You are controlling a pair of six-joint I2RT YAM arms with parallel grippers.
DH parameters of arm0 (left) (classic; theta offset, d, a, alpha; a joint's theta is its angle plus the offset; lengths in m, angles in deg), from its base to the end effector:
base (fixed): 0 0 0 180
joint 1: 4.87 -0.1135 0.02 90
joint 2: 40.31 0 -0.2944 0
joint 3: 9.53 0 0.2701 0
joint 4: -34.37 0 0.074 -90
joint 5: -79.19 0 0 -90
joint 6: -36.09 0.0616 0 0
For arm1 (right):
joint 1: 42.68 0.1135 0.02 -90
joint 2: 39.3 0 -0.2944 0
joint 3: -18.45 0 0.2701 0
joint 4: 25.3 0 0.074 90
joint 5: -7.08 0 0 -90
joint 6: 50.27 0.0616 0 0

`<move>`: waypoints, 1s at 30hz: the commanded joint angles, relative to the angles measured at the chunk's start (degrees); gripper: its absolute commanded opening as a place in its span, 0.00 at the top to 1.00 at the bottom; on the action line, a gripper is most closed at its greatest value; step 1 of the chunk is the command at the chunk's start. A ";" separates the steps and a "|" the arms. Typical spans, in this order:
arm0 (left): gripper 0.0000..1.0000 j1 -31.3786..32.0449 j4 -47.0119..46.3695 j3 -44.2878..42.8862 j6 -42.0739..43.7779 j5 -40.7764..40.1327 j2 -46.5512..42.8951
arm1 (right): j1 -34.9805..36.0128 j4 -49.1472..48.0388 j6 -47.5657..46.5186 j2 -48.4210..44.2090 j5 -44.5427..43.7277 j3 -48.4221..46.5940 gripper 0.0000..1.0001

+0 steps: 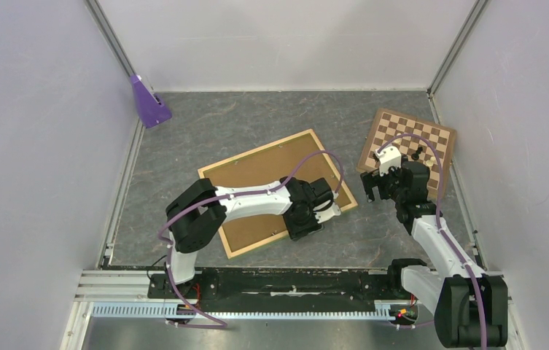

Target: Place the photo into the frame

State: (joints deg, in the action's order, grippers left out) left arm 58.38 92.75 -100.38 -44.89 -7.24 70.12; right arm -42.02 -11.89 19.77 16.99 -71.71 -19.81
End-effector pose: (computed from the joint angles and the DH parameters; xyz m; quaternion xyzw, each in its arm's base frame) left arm 0.1791 -0.3638 0.1664 0.5888 0.8009 -0.0753 0.0792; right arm 0.2280 0.0146 0.2047 -0.2024 0.8455 0.0024 0.4941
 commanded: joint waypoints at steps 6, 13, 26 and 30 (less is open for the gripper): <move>0.51 0.14 -2.30 1.45 -2.23 1.86 0.57 | -0.34 -0.76 0.64 -0.26 1.23 -0.15 0.03; 0.70 0.09 -2.26 1.65 -1.83 2.99 -0.33 | -0.32 -0.68 0.54 -1.66 1.09 -0.14 0.02; 0.98 -1.72 4.34 -4.93 3.36 5.01 -2.25 | -0.32 4.49 -5.14 -4.71 10.62 -3.13 0.02; 0.98 -4.09 9.81 -10.97 5.56 9.18 -1.48 | -0.32 6.87 -10.96 -8.34 14.15 -4.96 0.03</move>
State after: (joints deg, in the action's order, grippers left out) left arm 56.30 97.77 -103.77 -44.22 -4.29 70.16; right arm -42.17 -6.51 15.26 12.36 -63.17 -20.42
